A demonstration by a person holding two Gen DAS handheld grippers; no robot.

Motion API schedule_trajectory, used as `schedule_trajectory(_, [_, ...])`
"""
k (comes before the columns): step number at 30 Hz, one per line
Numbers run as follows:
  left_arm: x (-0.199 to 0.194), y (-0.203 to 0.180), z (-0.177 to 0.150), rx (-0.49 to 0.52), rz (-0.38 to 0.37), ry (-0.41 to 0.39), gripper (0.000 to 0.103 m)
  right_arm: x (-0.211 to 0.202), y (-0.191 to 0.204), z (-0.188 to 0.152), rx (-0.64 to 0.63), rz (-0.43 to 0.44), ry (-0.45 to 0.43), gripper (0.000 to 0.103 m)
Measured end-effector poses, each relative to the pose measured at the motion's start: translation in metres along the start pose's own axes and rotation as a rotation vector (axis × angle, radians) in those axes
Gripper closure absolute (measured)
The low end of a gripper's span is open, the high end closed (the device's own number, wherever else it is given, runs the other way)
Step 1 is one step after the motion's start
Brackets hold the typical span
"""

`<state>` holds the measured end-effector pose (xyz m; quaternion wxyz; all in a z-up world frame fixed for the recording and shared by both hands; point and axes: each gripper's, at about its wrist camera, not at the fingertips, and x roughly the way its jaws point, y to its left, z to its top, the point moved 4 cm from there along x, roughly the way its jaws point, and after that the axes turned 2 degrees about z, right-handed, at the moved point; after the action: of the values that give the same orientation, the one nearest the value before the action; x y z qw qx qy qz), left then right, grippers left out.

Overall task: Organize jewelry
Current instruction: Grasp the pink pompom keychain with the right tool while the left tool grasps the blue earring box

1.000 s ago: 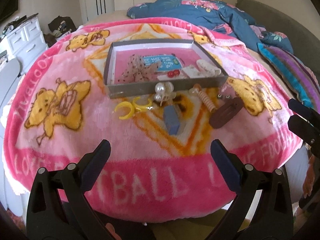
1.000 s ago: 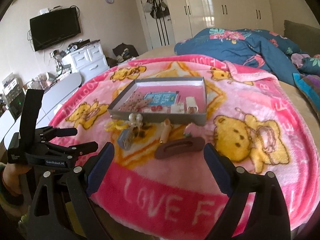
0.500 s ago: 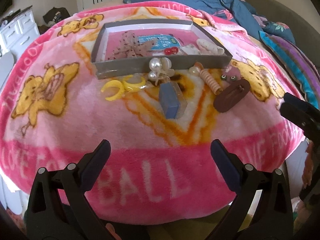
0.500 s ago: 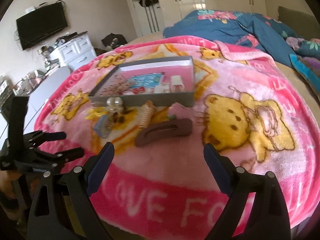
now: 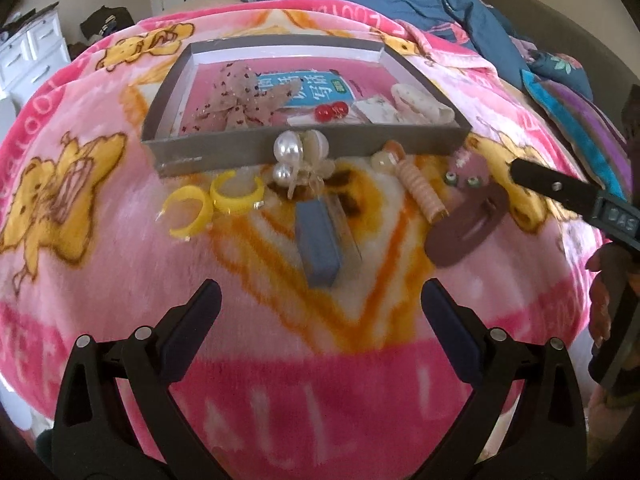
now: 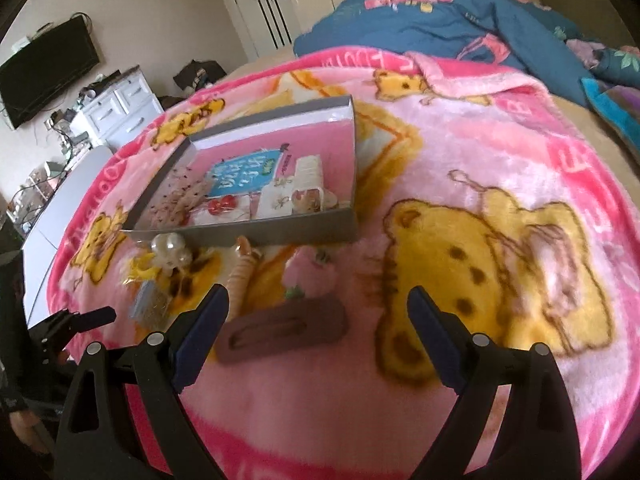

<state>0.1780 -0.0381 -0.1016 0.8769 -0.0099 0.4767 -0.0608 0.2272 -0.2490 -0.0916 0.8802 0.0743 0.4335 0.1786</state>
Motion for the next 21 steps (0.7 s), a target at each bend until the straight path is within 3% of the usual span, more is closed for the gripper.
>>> schedule_trajectory(3, [0.006,0.003,0.006,-0.014,0.001,-0.002,0.010,0.018,-0.002,0.005,-0.003,0.001,0.039,0.014])
schedule_trajectory(7, [0.012,0.004,0.011,-0.026,-0.004,0.006,0.014,0.041,-0.001,0.007,-0.008,0.012,0.083,0.029])
schedule_trajectory(9, [0.015,0.002,0.013,-0.020,-0.004,0.005,0.019,0.050,-0.001,0.007,0.007,0.026,0.101,0.040])
schedule_trajectory(11, [0.018,-0.001,0.016,-0.014,-0.006,0.006,0.027,0.056,-0.001,0.005,0.010,0.048,0.120,0.071])
schedule_trajectory(12, [0.019,-0.003,0.016,-0.011,-0.002,0.008,0.038,0.058,-0.001,0.003,0.010,0.054,0.127,0.075])
schedule_trajectory(13, [0.021,-0.004,0.017,-0.007,0.004,0.011,0.044,0.057,-0.002,0.001,0.011,0.055,0.121,0.075])
schedule_trajectory(15, [0.024,-0.010,0.018,0.012,-0.001,0.017,0.073,0.052,-0.002,-0.001,0.009,0.063,0.101,0.077])
schedule_trajectory(16, [0.025,-0.012,0.018,0.024,0.009,0.017,0.080,0.048,-0.003,-0.002,0.011,0.066,0.091,0.077])
schedule_trajectory(17, [0.025,-0.014,0.018,0.032,0.005,0.018,0.086,0.043,-0.004,-0.004,0.017,0.072,0.080,0.077])
schedule_trajectory(21, [0.019,-0.020,0.016,0.056,-0.010,0.001,0.086,0.023,-0.010,-0.009,0.036,0.077,0.034,0.077])
